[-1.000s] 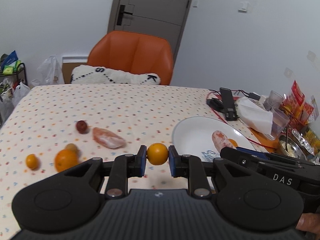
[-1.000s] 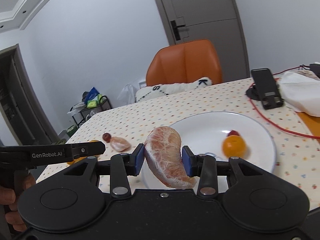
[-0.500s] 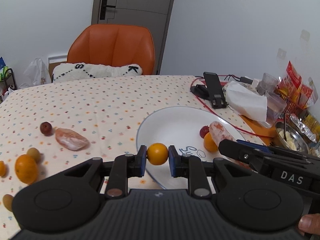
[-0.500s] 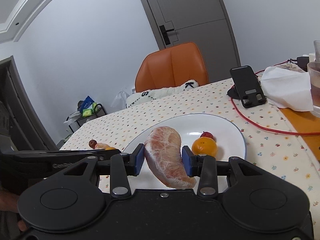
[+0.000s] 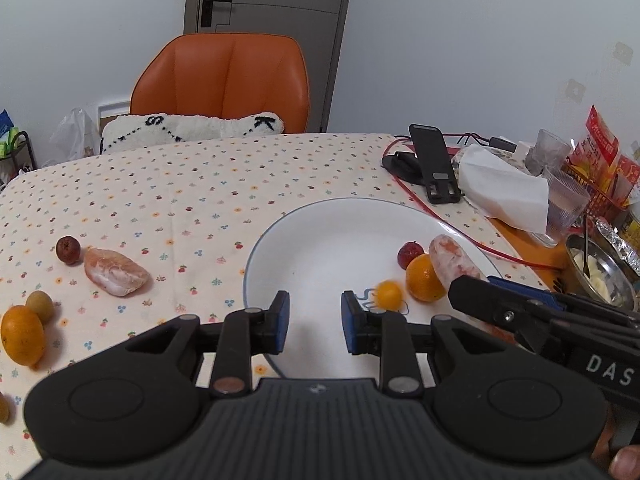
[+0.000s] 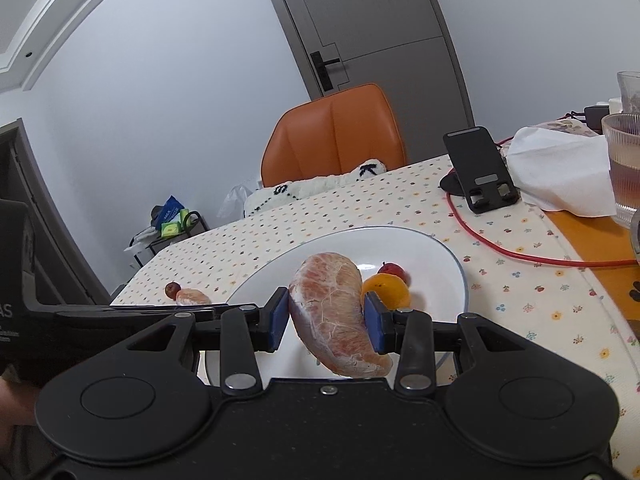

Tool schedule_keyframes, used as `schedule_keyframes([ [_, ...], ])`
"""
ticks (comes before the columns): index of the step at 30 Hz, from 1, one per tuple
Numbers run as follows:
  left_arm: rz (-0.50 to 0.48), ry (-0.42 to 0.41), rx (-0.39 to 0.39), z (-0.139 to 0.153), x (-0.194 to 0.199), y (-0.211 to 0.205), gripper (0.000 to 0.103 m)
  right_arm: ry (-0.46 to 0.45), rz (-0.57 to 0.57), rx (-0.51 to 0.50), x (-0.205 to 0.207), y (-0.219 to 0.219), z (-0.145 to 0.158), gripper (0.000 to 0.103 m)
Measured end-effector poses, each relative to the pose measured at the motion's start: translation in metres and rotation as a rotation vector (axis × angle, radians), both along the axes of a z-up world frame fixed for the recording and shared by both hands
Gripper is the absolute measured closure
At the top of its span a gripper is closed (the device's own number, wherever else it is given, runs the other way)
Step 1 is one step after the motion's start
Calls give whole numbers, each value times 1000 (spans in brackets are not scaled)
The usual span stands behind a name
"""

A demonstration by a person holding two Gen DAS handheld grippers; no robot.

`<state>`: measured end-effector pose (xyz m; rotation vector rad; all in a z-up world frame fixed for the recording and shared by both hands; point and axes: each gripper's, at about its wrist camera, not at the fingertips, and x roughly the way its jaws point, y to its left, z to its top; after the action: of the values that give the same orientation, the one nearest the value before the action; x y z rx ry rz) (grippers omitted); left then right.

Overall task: Organize fruits
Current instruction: 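Carry the pomelo segment onto the plate and release while the left gripper drops the mandarin there, then grasp the large orange with the right gripper while the left gripper grasps the kiwi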

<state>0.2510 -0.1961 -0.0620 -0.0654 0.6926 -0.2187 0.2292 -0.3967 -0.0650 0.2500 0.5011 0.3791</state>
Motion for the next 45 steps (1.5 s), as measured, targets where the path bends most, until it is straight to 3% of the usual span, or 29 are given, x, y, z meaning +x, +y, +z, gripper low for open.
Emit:
schedule_keyframes([
  [4, 14, -4, 0, 4, -3, 7, 76, 5, -2, -5, 2, 3, -1, 65],
  [10, 49, -13, -8, 10, -10, 24, 64, 5, -13, -21, 6, 11, 3, 61],
  [11, 57, -15, -9, 11, -12, 28, 60, 8, -21, -29, 7, 13, 3, 59],
  [13, 74, -22, -11, 13, -14, 35, 50, -7, -40, -26, 5, 15, 6, 45],
  [14, 82, -29, -9, 14, -16, 39, 43, -13, -40, -17, 4, 15, 7, 42],
  [18, 112, -58, -9, 21, -24, 53, 23, -7, -31, -7, 3, 21, 9, 40],
  [33, 213, -104, -29, 37, -60, 104, 17, -26, 40, -23, -11, 61, 20, 14],
  [45, 278, -121, -39, 42, -85, 142, 17, -34, 95, -43, -19, 92, 25, 11],
])
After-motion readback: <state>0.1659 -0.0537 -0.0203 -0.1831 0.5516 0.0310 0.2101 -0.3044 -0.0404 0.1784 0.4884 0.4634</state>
